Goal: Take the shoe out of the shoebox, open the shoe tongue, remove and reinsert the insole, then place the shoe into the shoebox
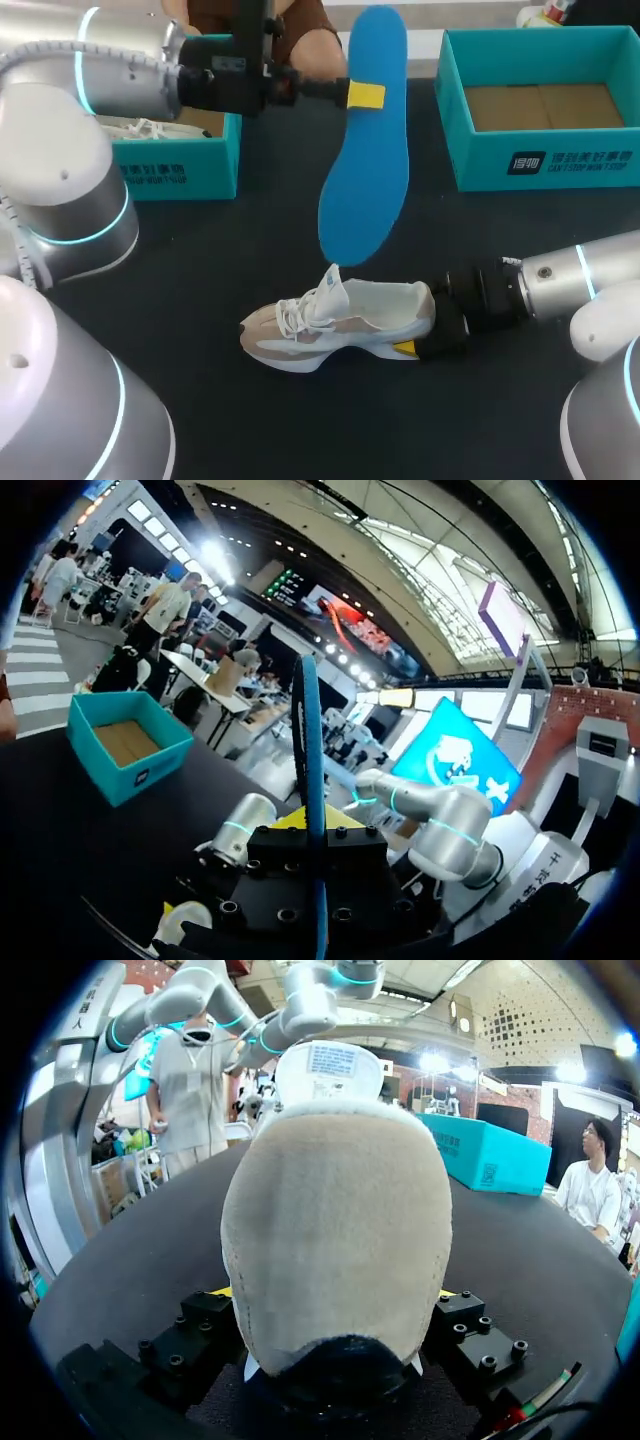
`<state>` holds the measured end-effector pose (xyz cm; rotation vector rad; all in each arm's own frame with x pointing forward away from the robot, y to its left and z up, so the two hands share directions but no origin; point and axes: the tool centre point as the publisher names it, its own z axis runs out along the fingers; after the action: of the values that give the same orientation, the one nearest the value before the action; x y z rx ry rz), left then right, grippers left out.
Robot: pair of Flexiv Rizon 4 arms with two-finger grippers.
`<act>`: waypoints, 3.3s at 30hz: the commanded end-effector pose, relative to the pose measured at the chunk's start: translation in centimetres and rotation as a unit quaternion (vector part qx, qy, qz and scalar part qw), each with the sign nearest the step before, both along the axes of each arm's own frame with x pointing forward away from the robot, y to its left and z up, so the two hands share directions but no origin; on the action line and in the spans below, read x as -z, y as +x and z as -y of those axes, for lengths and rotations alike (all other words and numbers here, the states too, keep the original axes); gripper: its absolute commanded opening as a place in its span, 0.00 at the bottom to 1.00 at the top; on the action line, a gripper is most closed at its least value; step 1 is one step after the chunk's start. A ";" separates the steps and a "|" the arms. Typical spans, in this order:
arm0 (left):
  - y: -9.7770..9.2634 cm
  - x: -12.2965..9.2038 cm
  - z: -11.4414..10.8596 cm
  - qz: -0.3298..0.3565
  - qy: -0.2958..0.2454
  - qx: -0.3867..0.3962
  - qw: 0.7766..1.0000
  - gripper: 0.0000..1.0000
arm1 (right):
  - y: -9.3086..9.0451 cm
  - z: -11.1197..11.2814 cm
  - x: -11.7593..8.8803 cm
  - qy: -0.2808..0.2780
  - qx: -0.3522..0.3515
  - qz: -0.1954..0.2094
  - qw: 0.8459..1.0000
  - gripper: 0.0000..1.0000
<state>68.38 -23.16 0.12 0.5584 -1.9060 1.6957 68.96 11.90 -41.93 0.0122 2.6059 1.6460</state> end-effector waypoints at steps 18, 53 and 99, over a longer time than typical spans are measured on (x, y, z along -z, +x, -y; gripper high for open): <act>-5.0 -4.5 -0.2 -0.141 -0.048 0.021 0.989 0.00 | 0.0 -0.2 0.3 -0.003 0.000 0.000 1.000 0.00; -9.4 -5.6 2.0 -0.214 -0.048 0.009 0.976 0.00 | 0.0 -0.2 0.3 -0.003 0.000 0.000 1.000 0.00; -9.3 -5.4 1.9 -0.218 -0.039 0.019 0.975 0.00 | 0.0 -0.2 0.3 -0.003 0.000 0.000 1.000 1.00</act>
<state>59.16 -25.11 5.61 0.7821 -1.5195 1.4682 68.93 11.88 -42.22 0.0114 2.6066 1.6448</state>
